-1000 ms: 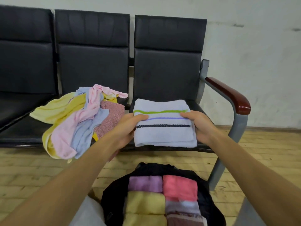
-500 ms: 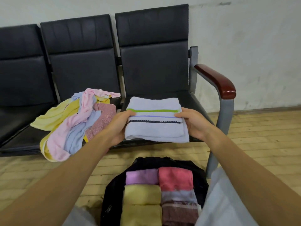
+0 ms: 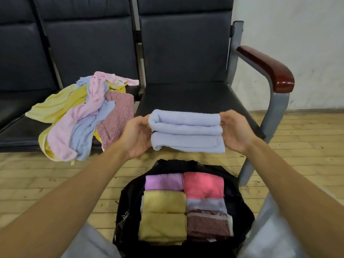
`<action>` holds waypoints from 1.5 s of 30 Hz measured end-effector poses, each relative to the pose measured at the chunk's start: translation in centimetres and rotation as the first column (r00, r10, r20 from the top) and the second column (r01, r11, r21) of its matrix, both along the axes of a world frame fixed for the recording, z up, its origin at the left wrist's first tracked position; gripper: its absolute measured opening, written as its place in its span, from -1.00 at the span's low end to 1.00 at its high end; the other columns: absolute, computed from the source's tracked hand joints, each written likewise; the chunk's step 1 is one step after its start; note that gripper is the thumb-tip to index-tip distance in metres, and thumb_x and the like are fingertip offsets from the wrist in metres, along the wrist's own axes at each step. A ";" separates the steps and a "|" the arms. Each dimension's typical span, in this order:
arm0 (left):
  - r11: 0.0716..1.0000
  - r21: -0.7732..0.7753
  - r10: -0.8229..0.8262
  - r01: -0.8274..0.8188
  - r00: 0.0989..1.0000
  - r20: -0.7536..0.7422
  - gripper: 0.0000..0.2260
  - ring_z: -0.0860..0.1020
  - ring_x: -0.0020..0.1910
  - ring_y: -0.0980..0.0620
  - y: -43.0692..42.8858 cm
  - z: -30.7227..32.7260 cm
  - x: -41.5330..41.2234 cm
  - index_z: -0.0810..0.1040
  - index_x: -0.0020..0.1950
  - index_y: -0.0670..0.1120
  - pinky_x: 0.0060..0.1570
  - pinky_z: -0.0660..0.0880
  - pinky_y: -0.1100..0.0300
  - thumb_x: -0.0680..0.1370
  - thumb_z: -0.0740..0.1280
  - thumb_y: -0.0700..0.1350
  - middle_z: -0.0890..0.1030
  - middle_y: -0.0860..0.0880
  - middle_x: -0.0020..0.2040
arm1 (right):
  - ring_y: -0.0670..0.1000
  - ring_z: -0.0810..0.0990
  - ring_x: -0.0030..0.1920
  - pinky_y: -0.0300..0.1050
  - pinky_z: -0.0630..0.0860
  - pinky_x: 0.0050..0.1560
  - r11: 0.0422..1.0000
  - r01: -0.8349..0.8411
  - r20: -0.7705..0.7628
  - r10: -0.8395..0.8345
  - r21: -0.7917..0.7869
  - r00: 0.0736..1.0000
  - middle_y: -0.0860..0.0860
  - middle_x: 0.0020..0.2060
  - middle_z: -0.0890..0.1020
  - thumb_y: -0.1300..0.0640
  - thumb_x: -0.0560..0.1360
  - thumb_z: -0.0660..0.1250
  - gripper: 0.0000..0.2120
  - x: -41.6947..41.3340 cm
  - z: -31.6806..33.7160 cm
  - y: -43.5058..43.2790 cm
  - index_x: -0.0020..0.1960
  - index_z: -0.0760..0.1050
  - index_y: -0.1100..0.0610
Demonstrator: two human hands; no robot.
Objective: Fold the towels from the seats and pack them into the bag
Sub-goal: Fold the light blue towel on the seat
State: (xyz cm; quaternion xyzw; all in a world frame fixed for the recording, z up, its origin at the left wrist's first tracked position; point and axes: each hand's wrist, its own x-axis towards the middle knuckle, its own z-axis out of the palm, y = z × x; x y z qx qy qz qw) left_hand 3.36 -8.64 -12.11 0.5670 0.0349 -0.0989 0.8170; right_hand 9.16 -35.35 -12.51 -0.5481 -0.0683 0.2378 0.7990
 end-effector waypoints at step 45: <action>0.418 0.870 0.013 0.262 0.956 -0.295 -0.67 0.57 0.09 -0.14 -10.4 -36.0 2.1 0.58 0.16 -0.16 0.05 0.45 0.13 0.50 0.31 0.00 0.62 -0.16 0.13 | 0.21 0.60 0.04 -0.04 0.51 -0.01 0.167 -0.120 -0.134 -0.078 -0.979 0.988 0.20 -0.01 0.63 0.10 0.54 0.38 -0.76 -0.5 -32.9 -5.3 0.09 0.51 0.25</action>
